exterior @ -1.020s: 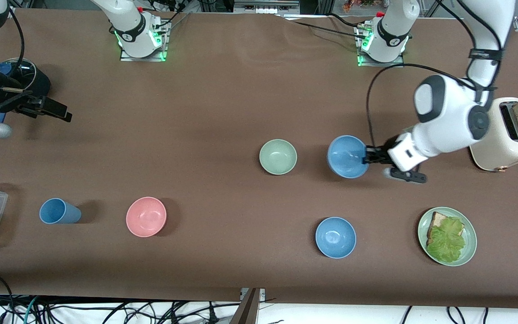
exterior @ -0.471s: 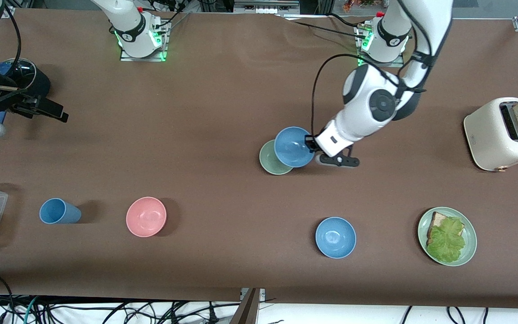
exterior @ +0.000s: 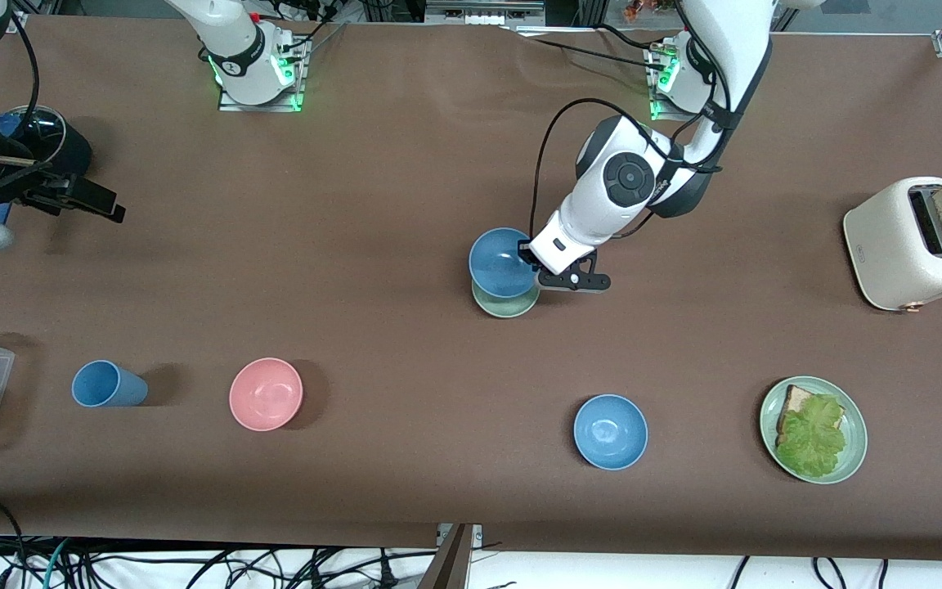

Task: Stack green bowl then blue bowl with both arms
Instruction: 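Lower the blue bowl into the green bowl and open the left gripper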

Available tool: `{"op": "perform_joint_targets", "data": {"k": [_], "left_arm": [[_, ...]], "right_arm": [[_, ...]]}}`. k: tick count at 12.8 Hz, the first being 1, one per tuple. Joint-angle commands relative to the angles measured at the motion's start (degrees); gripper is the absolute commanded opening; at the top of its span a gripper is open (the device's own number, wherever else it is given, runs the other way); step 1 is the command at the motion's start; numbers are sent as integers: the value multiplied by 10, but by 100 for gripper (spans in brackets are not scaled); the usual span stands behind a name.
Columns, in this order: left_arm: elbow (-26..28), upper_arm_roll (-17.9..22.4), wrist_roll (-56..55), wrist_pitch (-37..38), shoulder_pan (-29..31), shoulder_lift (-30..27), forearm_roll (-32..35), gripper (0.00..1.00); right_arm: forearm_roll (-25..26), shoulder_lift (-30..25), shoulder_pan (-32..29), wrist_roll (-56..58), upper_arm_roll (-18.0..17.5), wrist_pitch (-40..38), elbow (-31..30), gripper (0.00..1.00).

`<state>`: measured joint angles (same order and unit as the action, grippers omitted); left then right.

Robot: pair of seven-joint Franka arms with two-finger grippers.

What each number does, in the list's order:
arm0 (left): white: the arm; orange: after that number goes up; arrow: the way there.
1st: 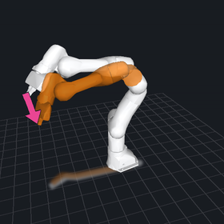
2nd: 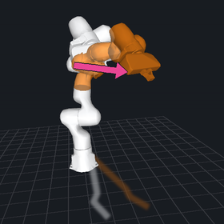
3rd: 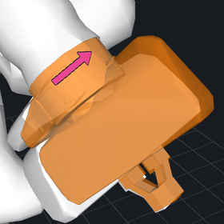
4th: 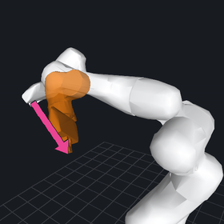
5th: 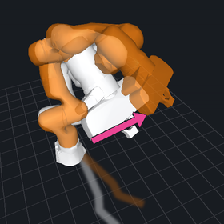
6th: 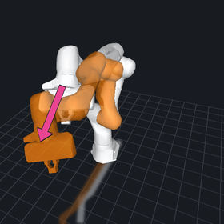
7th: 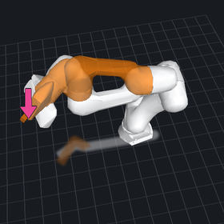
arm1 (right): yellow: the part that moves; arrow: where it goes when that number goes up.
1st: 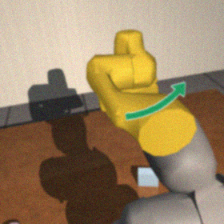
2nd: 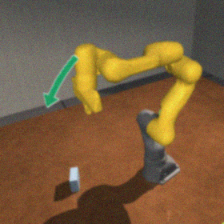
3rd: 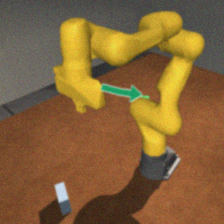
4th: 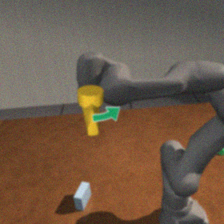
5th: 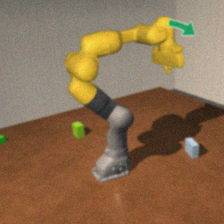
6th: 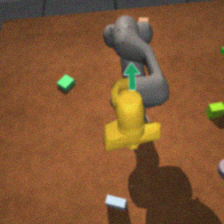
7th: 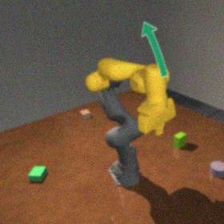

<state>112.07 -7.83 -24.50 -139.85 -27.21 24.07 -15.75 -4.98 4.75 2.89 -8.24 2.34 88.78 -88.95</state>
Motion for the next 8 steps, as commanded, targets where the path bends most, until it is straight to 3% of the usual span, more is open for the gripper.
{"op": "perform_joint_targets", "data": {"k": [1,6,7,8], "left_arm": [[-12,10,-16,-5,-7,14,25,0],[-12,11,-19,-20,-7,23,40,0],[-13,12,-21,-20,-7,23,40,12],[-13,12,-23,-20,-7,23,40,33]], "right_arm": [[3,5,-5,5,-5,-10,15,100],[2,5,-5,2,-4,-10,15,100],[1,5,-5,0,-4,-10,14,100],[1,5,-5,0,-4,-10,14,100]]}}
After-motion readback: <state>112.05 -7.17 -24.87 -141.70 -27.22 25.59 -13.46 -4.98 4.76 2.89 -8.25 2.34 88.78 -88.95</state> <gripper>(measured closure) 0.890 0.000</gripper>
